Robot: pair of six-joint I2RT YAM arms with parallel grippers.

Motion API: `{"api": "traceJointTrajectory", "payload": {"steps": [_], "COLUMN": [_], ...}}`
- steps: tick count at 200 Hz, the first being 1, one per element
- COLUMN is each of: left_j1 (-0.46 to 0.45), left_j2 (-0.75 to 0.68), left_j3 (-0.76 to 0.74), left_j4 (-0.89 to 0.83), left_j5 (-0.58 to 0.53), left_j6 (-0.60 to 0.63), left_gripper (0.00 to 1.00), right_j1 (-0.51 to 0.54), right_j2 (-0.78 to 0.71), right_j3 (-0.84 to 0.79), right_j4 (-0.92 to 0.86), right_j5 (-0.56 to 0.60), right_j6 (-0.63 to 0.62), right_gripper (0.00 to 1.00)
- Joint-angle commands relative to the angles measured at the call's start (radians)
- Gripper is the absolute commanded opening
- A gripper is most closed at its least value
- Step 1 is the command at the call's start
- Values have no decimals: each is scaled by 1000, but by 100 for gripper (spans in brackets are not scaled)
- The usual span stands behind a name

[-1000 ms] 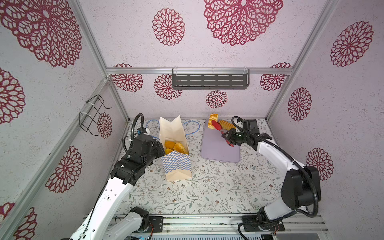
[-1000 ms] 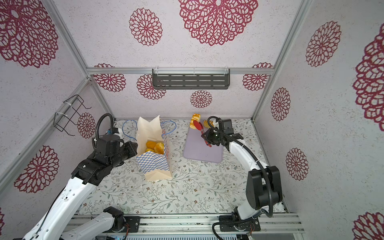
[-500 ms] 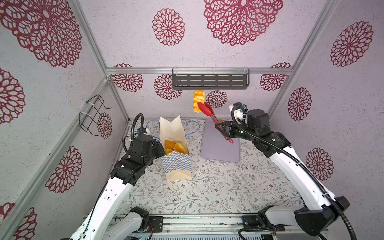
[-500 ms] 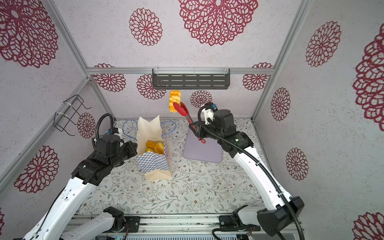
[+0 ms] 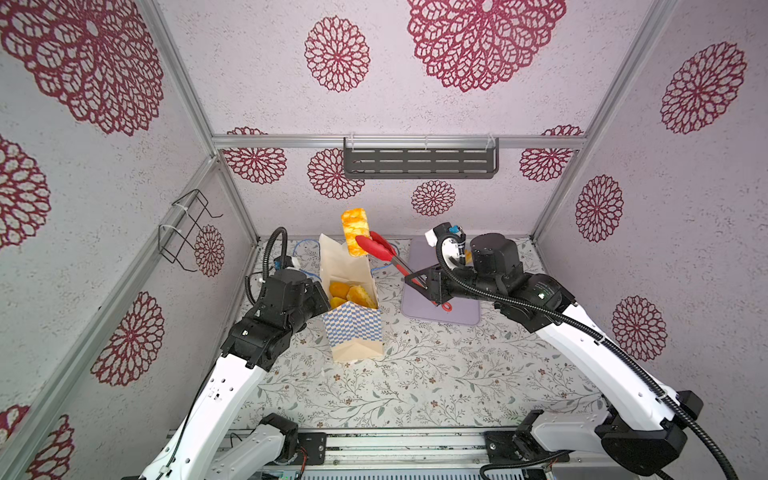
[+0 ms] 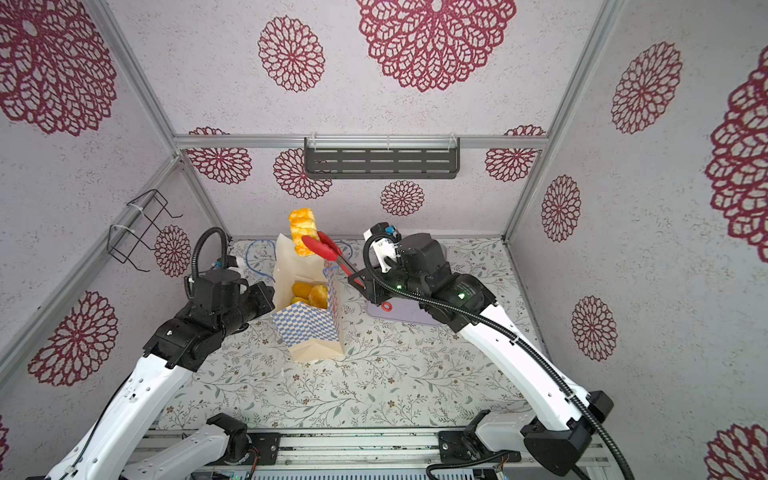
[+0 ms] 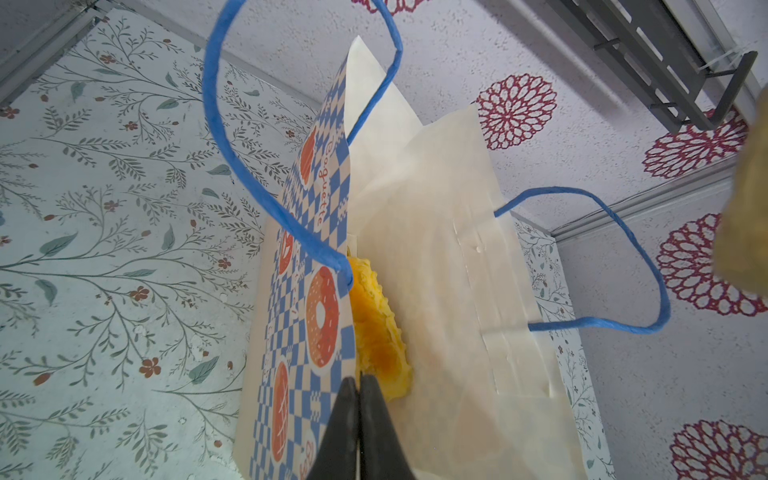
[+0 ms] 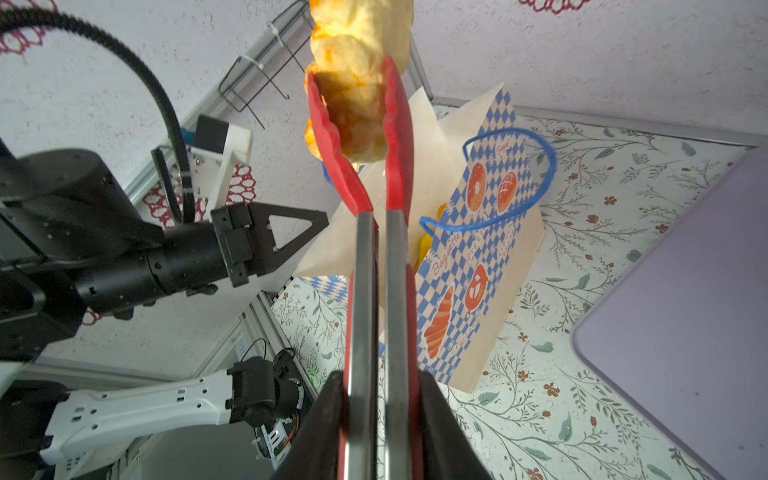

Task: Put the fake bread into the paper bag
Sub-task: 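Lift the bun in the tongs and carry it over the bag mouth, then open the tongs over the bag to drop the bun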

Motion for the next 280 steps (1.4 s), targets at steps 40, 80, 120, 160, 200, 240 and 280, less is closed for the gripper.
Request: {"api": "traceJointTrajectory", "payload": {"steps": [40,80,120,160,200,240,280], "left_j1": [7,8,8,9,8,7,7], "left_j2": [-7,-13,-16,-16,-18,-19,-20], "left_j3": [-9,-9,-10,-10,-9,-7,-2], "left_j4": [19,12,12,12,9,7,4], "left_j5": [-15,-18,-20,-20,-20,-21,-20], "left_j6": [-12,-13,-16,-13,-14,-16,-14], "left_gripper": [6,6,6,6,7,7,7], "right_j1": [66,71,71,71,71,71,71], "right_j2": [14,29,34,38,42,48,44], "right_j3": [-27,-43,-44,-40,-35,-17,4], "right_j4": [-36,-37,-32,-16,-4,2,33], "right_j5": [-4,4,0,-8,-18,-19,21], "right_j6": [-45,-47,-58,-62,-66,-71,-80], "right_gripper": [30,32,41,46,49,52,52]}}
